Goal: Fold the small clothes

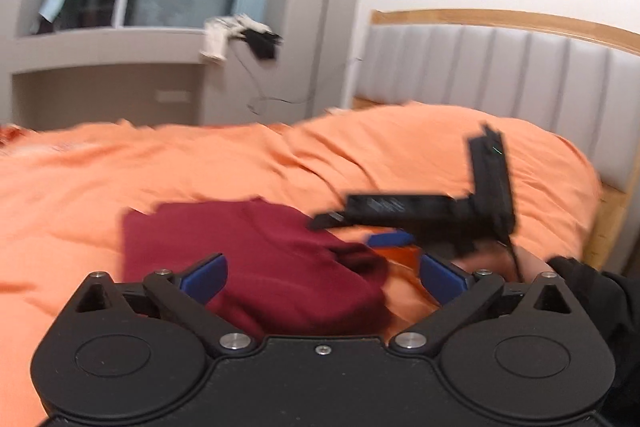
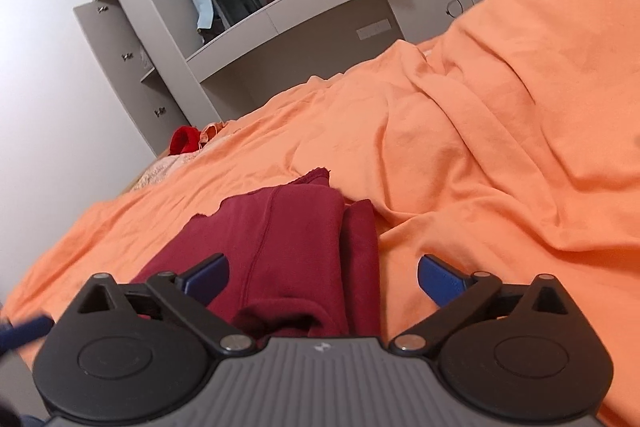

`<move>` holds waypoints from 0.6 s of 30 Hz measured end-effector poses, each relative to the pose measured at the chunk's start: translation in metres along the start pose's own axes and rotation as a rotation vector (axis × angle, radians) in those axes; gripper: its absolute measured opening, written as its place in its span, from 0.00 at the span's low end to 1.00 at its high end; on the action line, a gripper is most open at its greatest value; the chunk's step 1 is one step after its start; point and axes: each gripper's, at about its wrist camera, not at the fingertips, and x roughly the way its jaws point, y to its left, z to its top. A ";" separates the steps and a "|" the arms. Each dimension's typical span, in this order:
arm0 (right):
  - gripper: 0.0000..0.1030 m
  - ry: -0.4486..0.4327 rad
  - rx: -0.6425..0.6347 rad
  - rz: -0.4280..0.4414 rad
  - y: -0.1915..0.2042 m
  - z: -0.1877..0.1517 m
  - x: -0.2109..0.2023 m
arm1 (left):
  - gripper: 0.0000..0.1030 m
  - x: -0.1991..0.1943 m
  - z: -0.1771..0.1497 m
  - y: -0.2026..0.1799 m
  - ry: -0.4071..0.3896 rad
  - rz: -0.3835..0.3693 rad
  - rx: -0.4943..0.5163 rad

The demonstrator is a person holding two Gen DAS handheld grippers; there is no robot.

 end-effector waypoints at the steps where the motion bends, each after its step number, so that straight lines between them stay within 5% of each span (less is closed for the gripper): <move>1: 1.00 0.003 -0.005 0.004 0.002 -0.001 -0.002 | 0.99 -0.003 0.003 0.005 -0.007 0.018 -0.003; 10: 1.00 0.067 -0.123 0.019 0.030 -0.013 -0.011 | 0.99 -0.006 0.016 0.065 0.019 0.206 -0.113; 18: 1.00 0.140 -0.339 -0.078 0.049 -0.031 -0.005 | 1.00 0.014 -0.011 0.116 0.155 0.152 -0.267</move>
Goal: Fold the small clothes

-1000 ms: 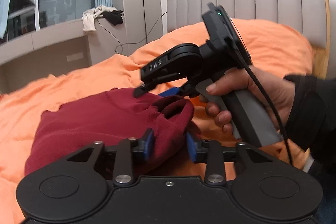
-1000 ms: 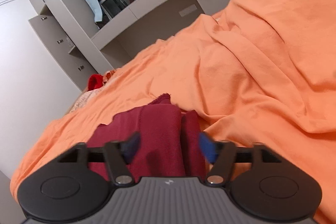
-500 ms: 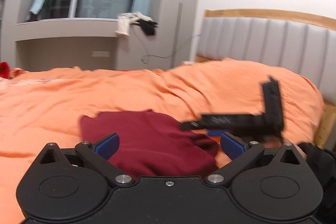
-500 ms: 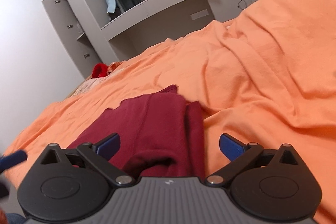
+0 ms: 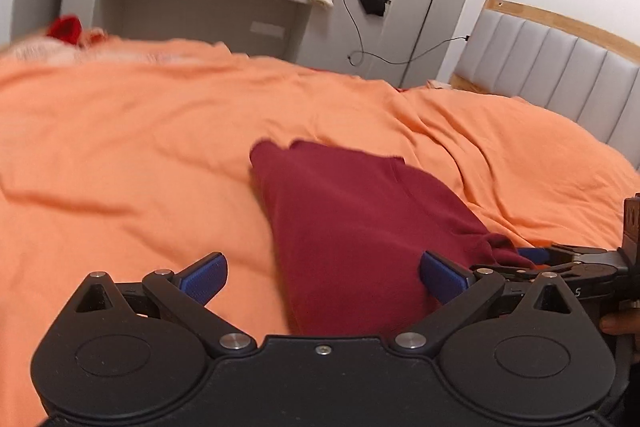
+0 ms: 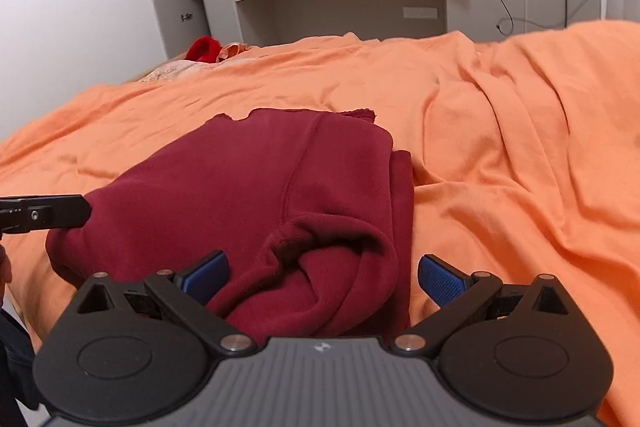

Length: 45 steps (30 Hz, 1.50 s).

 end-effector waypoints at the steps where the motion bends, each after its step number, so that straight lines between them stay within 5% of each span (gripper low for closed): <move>1: 1.00 0.001 -0.003 0.003 -0.001 -0.001 0.001 | 1.00 0.003 -0.005 0.003 -0.001 -0.011 -0.010; 8: 1.00 0.099 0.158 0.124 -0.025 0.001 0.005 | 1.00 0.017 -0.034 0.016 -0.030 -0.054 -0.022; 11: 1.00 0.057 0.309 0.190 -0.048 0.004 -0.002 | 1.00 0.019 -0.036 0.019 -0.031 -0.066 -0.038; 16: 1.00 -0.061 0.535 0.151 -0.079 0.002 -0.002 | 1.00 0.019 -0.039 0.017 -0.044 -0.059 -0.028; 20: 1.00 -0.018 0.618 0.118 -0.087 0.000 0.013 | 1.00 0.017 -0.042 0.014 -0.053 -0.050 -0.021; 26: 1.00 -0.041 0.650 0.157 -0.083 -0.003 0.020 | 1.00 0.015 -0.045 0.010 -0.070 -0.030 0.005; 37: 1.00 -0.048 0.492 0.064 -0.057 -0.017 0.035 | 1.00 0.013 -0.046 0.008 -0.073 -0.020 0.017; 45: 1.00 -0.050 0.500 0.073 -0.058 -0.018 0.034 | 1.00 0.013 -0.046 0.008 -0.074 -0.020 0.017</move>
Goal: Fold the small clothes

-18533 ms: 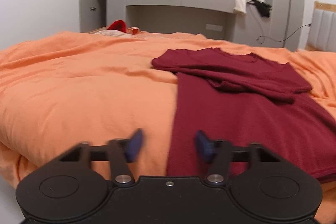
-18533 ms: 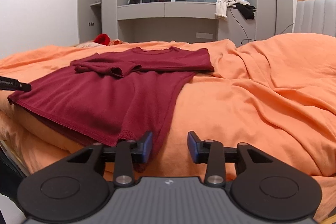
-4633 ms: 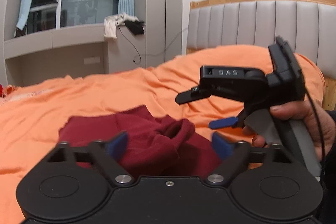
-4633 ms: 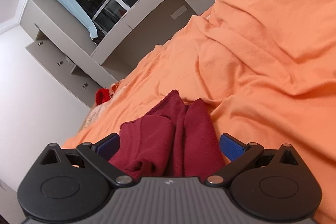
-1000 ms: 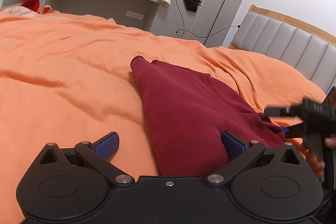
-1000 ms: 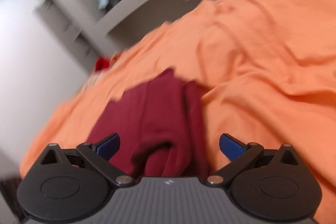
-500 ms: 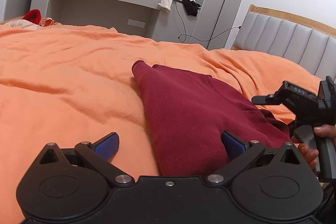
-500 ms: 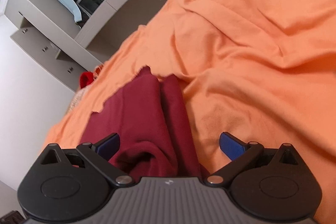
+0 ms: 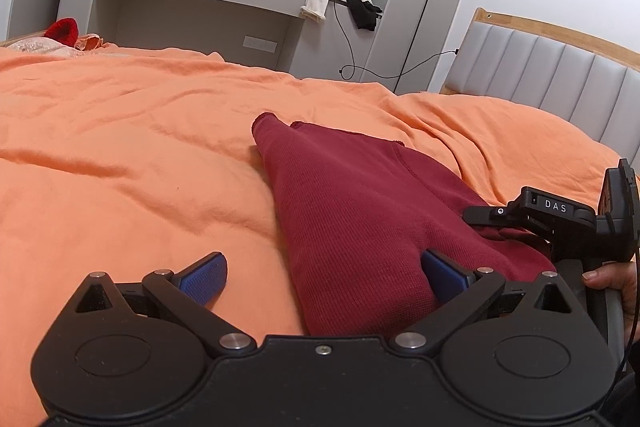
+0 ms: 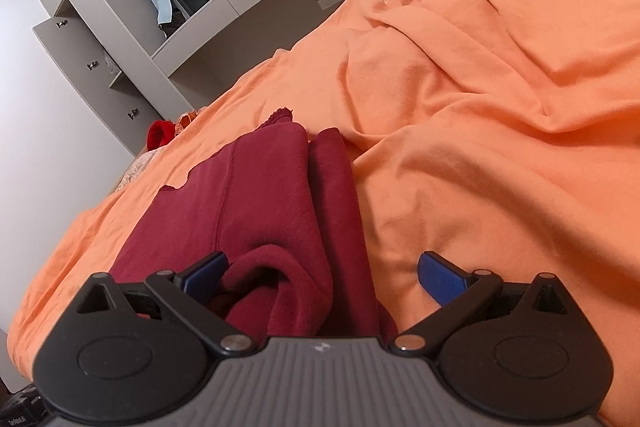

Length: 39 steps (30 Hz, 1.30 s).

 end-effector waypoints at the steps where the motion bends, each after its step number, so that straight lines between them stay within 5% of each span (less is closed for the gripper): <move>1: 1.00 0.000 0.001 0.001 0.000 0.000 0.000 | 1.00 0.000 0.000 0.000 0.000 0.000 0.000; 15: 1.00 -0.001 0.012 -0.003 0.000 0.002 -0.001 | 1.00 0.000 0.000 0.000 0.000 0.001 0.001; 26: 1.00 -0.025 0.293 0.076 -0.017 0.022 0.001 | 1.00 0.001 -0.002 -0.005 0.004 0.016 0.028; 33: 0.72 -0.010 0.154 -0.005 0.002 0.017 0.010 | 1.00 0.001 -0.002 -0.007 0.004 0.021 0.029; 39: 0.67 -0.020 0.081 -0.027 0.006 0.010 0.008 | 1.00 0.001 -0.002 -0.007 0.004 0.021 0.030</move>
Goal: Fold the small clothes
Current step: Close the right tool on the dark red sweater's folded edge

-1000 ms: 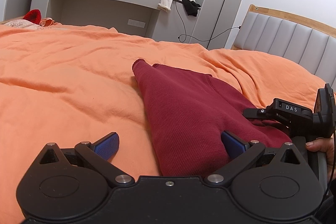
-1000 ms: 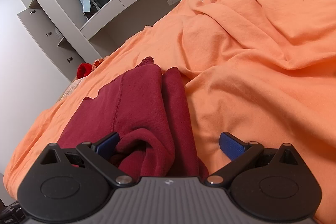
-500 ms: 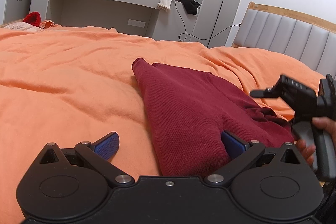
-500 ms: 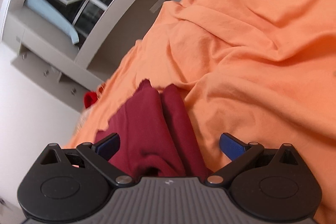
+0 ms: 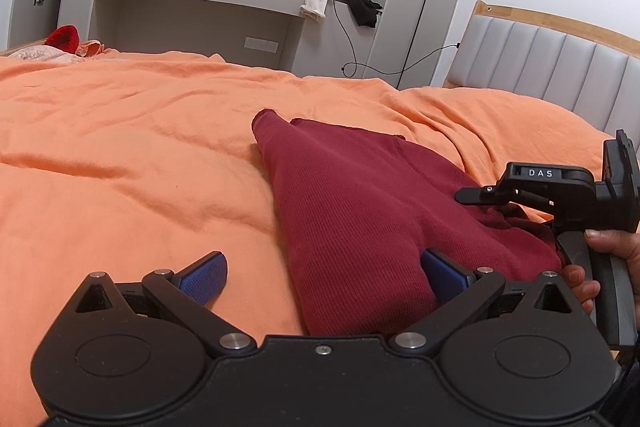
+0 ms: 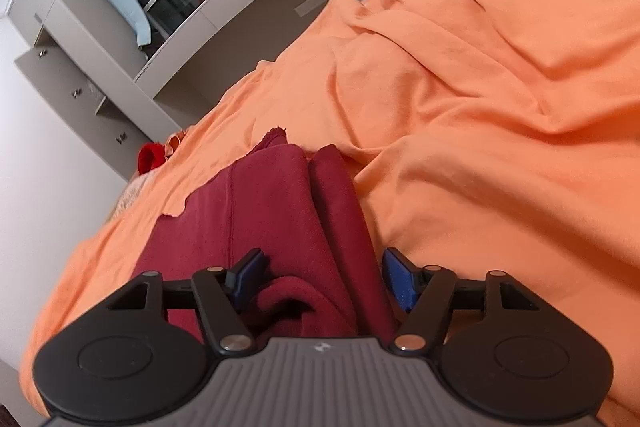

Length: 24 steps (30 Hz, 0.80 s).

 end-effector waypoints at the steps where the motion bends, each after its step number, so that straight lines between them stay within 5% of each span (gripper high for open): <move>1: 0.66 -0.003 -0.013 -0.004 0.001 -0.001 -0.001 | 1.00 0.000 0.000 0.000 -0.002 0.001 0.001; 11: 0.48 -0.031 -0.128 -0.023 0.016 -0.009 -0.006 | 1.00 -0.002 -0.003 -0.002 -0.018 0.014 0.014; 24: 0.46 -0.035 -0.140 -0.023 0.016 -0.010 -0.008 | 1.00 -0.002 -0.003 -0.002 -0.018 0.014 0.015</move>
